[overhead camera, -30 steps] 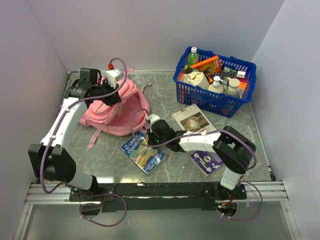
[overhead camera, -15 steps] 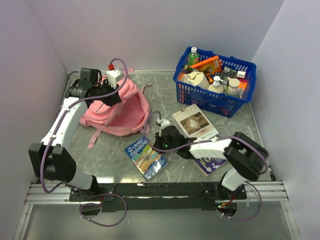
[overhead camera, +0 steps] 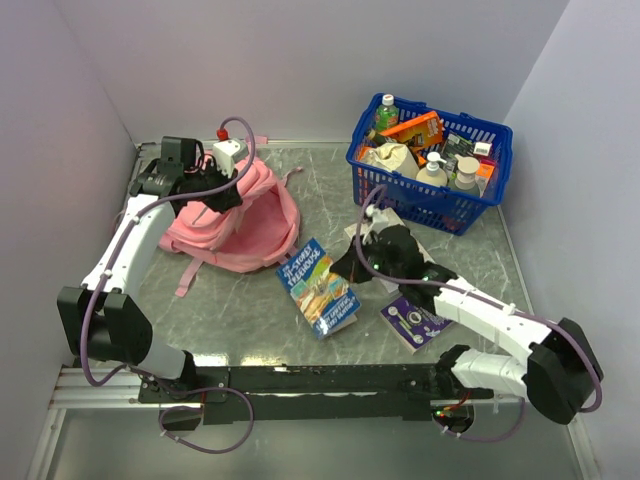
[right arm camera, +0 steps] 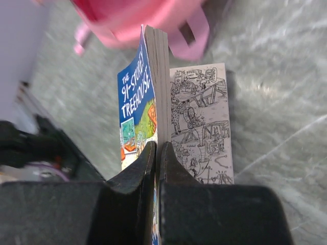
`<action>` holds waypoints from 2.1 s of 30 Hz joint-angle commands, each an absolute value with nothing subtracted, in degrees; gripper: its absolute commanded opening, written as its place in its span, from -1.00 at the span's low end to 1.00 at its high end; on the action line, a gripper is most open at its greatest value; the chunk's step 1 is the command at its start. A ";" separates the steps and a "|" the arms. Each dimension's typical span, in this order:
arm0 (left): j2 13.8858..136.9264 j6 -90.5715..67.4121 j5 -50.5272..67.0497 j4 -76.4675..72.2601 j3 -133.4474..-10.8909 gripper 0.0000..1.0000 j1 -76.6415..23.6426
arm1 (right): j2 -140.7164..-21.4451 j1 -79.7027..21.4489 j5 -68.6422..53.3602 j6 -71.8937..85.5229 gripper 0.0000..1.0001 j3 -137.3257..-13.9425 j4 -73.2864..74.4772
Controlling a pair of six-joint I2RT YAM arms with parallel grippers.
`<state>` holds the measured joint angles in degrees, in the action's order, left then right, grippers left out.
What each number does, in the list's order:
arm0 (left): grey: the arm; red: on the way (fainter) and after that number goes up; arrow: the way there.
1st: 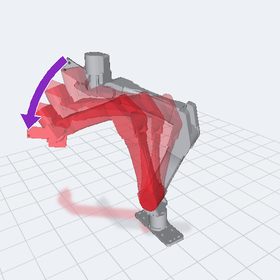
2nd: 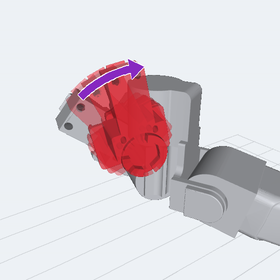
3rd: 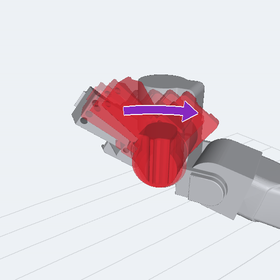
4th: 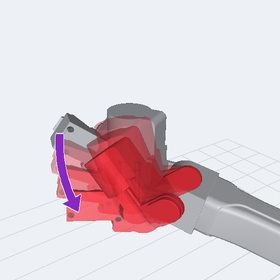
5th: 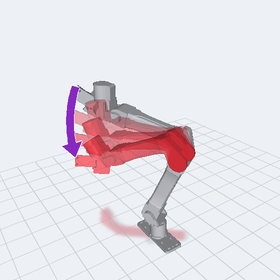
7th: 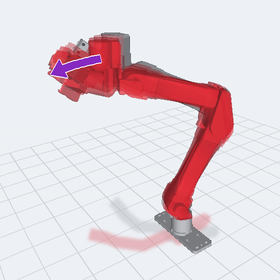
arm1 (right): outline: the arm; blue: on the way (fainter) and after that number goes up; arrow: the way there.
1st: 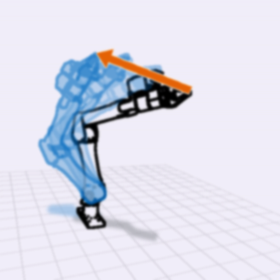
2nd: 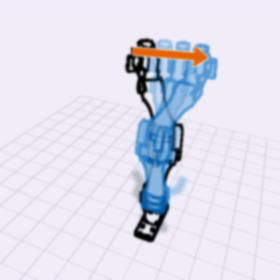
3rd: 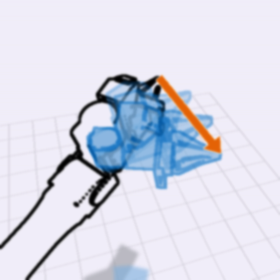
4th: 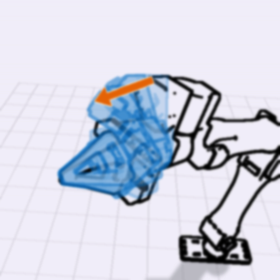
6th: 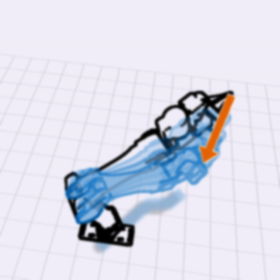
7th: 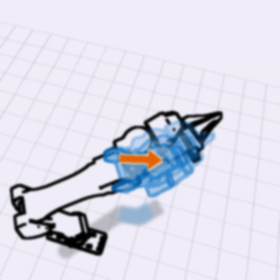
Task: Pack the student bag
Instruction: Pick up the book from the center of the board, then place the book in the student bag.
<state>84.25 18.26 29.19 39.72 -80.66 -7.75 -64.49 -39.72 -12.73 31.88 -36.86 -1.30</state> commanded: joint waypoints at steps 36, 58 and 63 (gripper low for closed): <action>72.07 17.84 41.66 42.28 -78.93 -0.98 -14.85 | -97.55 -37.61 1.39 64.15 -1.00 -72.06 -13.80; 72.33 21.35 46.05 44.74 -80.59 -0.98 -13.45 | -109.79 -46.67 1.05 62.85 1.00 -80.01 -11.95; 72.60 22.32 45.71 45.97 -81.56 -0.98 -12.39 | -97.67 -45.70 3.68 56.80 0.63 -67.18 -9.86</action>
